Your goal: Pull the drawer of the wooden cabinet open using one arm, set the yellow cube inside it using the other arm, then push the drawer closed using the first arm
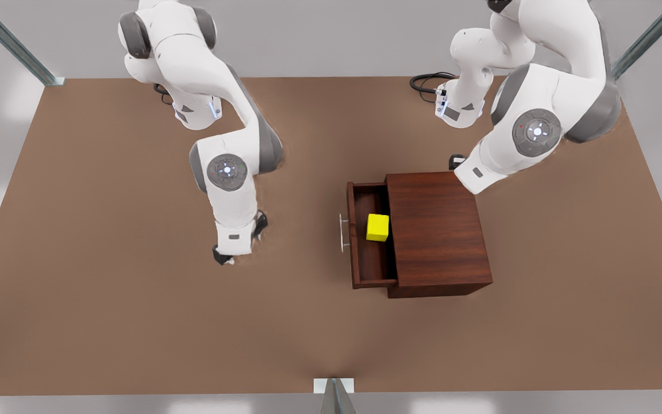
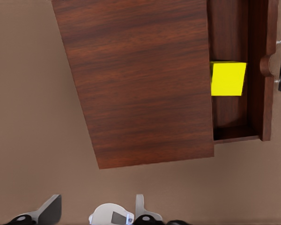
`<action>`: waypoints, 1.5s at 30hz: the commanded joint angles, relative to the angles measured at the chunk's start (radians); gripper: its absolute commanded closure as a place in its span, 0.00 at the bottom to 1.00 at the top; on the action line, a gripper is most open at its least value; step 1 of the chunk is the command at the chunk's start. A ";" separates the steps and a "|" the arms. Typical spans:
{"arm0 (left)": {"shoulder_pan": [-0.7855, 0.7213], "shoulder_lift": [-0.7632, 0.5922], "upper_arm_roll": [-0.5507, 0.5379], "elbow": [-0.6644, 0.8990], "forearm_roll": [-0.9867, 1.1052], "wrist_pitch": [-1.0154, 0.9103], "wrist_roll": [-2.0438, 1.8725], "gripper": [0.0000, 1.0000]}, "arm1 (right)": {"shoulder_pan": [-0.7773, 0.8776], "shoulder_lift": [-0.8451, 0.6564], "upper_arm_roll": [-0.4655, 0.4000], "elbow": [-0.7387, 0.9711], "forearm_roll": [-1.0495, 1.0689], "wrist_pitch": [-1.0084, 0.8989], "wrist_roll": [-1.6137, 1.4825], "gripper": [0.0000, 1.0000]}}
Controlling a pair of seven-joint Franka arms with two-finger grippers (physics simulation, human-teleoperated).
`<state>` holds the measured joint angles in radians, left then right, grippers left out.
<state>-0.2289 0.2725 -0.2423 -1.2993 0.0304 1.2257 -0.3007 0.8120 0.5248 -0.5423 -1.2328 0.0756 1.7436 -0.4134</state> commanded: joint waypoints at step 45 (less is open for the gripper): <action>-0.168 0.625 -0.109 0.221 0.082 0.538 -2.014 0.79 | -0.614 -0.261 0.407 -0.010 -0.053 -0.437 0.475 0.00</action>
<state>-0.4135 0.8992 -0.3454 -1.0785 0.1105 1.8201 -2.3519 0.1972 0.2651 -0.1346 -1.2430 0.0238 1.3070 0.0410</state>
